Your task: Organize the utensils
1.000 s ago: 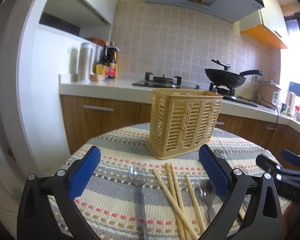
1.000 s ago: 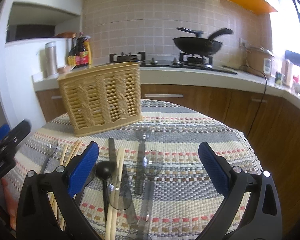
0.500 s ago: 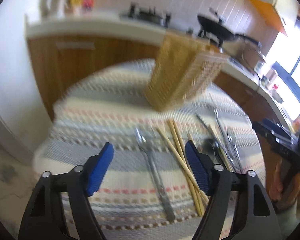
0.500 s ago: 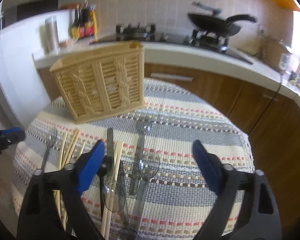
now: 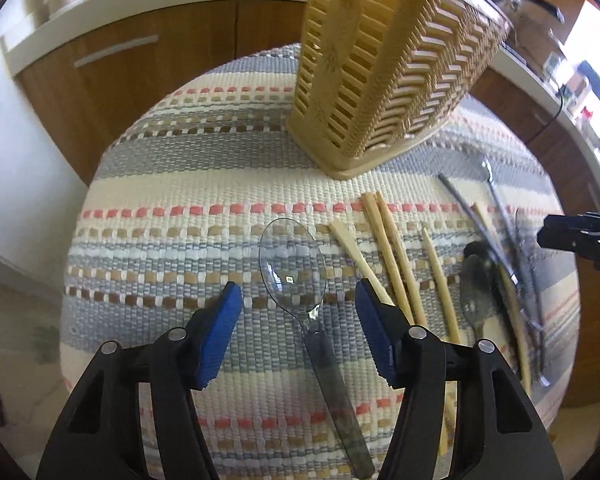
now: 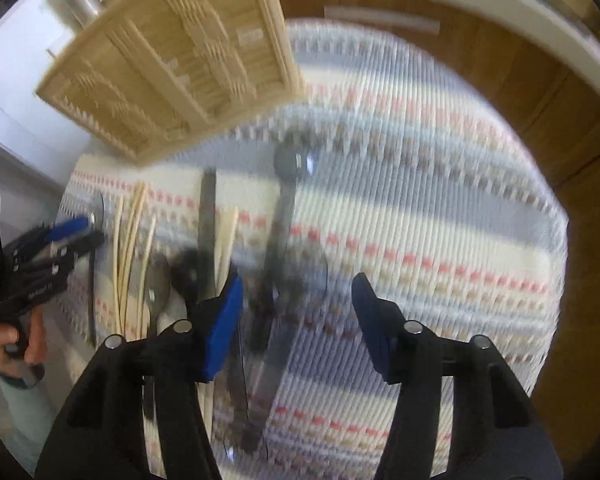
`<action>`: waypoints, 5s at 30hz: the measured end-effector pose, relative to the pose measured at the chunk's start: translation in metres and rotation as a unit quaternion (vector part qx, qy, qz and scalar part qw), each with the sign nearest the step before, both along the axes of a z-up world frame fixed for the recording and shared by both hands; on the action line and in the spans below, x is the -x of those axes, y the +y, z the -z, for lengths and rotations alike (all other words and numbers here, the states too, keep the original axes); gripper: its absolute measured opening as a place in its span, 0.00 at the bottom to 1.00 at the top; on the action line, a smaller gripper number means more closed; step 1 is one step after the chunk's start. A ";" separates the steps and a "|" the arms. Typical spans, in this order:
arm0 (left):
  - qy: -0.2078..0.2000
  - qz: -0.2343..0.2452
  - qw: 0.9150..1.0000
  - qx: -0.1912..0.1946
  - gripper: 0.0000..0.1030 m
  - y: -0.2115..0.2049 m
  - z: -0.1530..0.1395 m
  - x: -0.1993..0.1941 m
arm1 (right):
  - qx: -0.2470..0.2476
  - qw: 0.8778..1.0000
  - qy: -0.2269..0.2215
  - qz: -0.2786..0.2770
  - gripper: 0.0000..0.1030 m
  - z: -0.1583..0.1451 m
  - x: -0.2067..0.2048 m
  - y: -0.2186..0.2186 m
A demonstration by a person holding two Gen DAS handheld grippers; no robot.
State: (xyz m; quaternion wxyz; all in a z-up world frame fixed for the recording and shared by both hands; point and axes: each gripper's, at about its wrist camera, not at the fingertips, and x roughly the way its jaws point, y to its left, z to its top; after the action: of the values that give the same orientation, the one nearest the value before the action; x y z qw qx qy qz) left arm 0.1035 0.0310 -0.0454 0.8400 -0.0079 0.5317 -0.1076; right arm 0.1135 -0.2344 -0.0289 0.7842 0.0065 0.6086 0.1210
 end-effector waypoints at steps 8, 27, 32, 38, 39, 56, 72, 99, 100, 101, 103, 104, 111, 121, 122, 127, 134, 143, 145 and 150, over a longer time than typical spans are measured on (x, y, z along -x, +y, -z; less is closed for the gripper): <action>0.006 0.018 0.999 -0.027 0.55 -0.016 0.001 -0.017 | 0.050 0.998 0.037 -0.013 0.43 0.025 -0.005 0.017; -0.108 0.005 0.992 0.059 0.30 -0.006 -0.057 -0.011 | -0.004 0.996 -0.081 -0.034 0.28 -0.041 0.017 0.000; -0.197 0.015 0.976 0.092 0.30 -0.008 -0.123 0.006 | -0.042 0.983 -0.171 -0.055 0.28 -0.103 0.023 0.003; -0.298 0.018 0.948 0.107 0.30 -0.017 -0.199 0.005 | -0.105 0.955 -0.270 -0.063 0.02 -0.178 0.000 0.013; -0.312 0.015 0.944 0.103 0.30 -0.018 -0.210 0.003 | -0.117 0.950 -0.281 -0.060 0.02 -0.191 -0.008 0.013; -0.316 0.005 0.943 0.108 0.30 -0.008 -0.204 -0.055 | -0.056 0.989 -0.123 -0.067 0.57 -0.102 -0.070 0.009; -0.306 0.025 0.945 0.110 0.30 -0.008 -0.186 -0.060 | -0.164 0.965 0.009 0.203 0.34 0.020 -0.122 -0.067; -0.403 -0.028 0.914 0.028 0.30 -0.032 -0.237 -0.047 | -0.137 0.972 -0.179 0.069 0.02 -0.180 -0.083 -0.065; -0.408 -0.030 0.912 0.023 0.30 -0.034 -0.240 -0.047 | -0.140 0.970 -0.185 0.066 0.02 -0.189 -0.082 -0.066; -0.414 -0.033 0.910 0.015 0.30 -0.036 -0.242 -0.047 | -0.143 0.969 -0.192 0.063 0.02 -0.198 -0.082 -0.068; -0.424 -0.038 0.905 0.000 0.30 -0.039 -0.243 -0.048 | -0.148 0.964 -0.212 0.063 0.02 -0.219 -0.085 -0.070; -0.427 -0.041 0.903 -0.005 0.30 -0.040 -0.242 -0.049 | -0.148 0.962 -0.220 0.064 0.02 -0.224 -0.086 -0.069; -0.452 -0.048 0.890 -0.027 0.30 -0.047 -0.218 -0.058 | -0.073 0.955 -0.277 0.075 0.02 -0.233 -0.111 -0.048; -0.453 -0.043 0.890 -0.020 0.31 -0.046 -0.192 -0.068 | 0.029 0.960 -0.276 0.026 0.02 -0.193 -0.139 0.013; -0.453 -0.041 0.890 -0.021 0.31 -0.047 -0.191 -0.067 | 0.028 0.962 -0.273 0.020 0.02 -0.190 -0.140 0.017; -0.451 -0.024 0.892 -0.019 0.34 -0.051 -0.186 -0.064 | 0.022 0.965 -0.262 -0.004 0.04 -0.183 -0.138 0.030; -0.435 -0.007 0.900 0.016 0.49 -0.047 -0.191 -0.048 | -0.020 0.975 -0.221 -0.030 0.05 -0.176 -0.125 0.034; -0.395 0.013 0.915 0.080 0.63 -0.032 -0.214 -0.010 | -0.062 0.979 -0.190 -0.033 0.42 -0.180 -0.090 0.020; -0.381 0.017 0.920 0.091 0.64 -0.029 -0.216 0.000 | -0.064 0.978 -0.196 -0.034 0.50 -0.182 -0.076 0.017; -0.313 0.015 0.945 0.097 0.66 -0.023 -0.202 0.014 | -0.051 0.981 -0.181 -0.038 0.50 -0.171 -0.048 0.015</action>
State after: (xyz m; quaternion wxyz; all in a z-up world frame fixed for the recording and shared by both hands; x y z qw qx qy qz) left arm 0.0892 0.0078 0.1567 0.9577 -0.0473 0.2289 -0.1682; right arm 0.1617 -0.2191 0.1425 0.8749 0.0011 0.4492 0.1808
